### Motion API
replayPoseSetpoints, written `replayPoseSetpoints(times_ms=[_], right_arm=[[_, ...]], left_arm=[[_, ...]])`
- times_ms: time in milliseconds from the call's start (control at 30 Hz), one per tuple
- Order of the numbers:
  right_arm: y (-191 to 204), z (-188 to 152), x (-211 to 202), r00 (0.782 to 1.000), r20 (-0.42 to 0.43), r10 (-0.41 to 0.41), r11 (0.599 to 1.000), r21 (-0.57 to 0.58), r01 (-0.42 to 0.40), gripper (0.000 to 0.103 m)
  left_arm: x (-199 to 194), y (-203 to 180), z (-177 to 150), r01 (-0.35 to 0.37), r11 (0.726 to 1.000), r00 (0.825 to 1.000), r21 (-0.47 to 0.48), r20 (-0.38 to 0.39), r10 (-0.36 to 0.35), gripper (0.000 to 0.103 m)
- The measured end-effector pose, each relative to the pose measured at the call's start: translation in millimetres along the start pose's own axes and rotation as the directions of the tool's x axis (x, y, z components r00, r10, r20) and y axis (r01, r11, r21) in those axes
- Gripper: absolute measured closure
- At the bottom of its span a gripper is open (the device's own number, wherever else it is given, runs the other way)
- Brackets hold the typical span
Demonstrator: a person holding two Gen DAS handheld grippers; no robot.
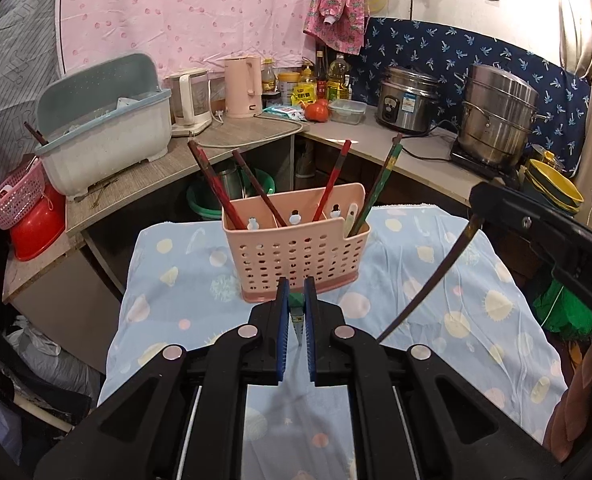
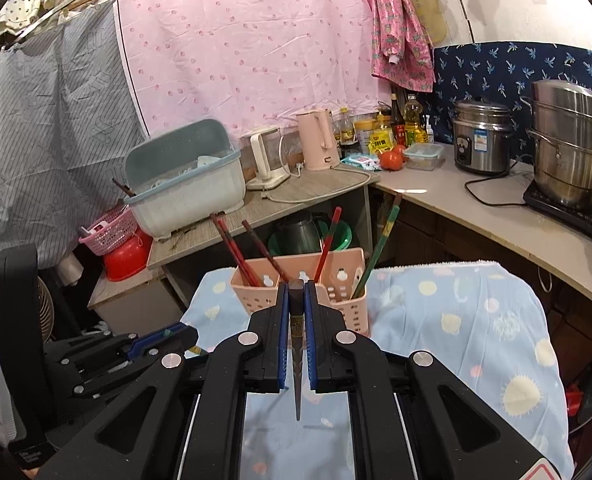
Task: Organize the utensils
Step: 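Lift the green chopstick with the left tool while the right tool lifts the brown one toward the basket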
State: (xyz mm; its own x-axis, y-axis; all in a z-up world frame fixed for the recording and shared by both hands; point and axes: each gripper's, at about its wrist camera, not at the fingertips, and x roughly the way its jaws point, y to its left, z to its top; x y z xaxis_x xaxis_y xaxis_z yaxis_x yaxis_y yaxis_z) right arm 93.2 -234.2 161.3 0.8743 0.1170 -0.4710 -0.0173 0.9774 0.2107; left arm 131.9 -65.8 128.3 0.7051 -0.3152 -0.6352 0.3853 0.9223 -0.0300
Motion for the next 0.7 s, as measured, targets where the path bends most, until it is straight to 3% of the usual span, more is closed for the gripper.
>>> replayPoseSetpoints(times_ms=[400, 700], right_arm=[[-11, 61, 17, 0.995, 0.099, 0.004, 1.000, 0.022, -0.006, 0.096], [-10, 101, 35, 0.986, 0.167, -0.003, 1.000, 0.028, -0.001, 0.096]], left_arm=[[6, 25, 49, 0.009, 1.000, 0.998, -0.028, 0.056, -0.007, 0.096], [-8, 33, 108, -0.003, 0.999, 0.984, -0.040, 0.178, 0.010, 0.096]])
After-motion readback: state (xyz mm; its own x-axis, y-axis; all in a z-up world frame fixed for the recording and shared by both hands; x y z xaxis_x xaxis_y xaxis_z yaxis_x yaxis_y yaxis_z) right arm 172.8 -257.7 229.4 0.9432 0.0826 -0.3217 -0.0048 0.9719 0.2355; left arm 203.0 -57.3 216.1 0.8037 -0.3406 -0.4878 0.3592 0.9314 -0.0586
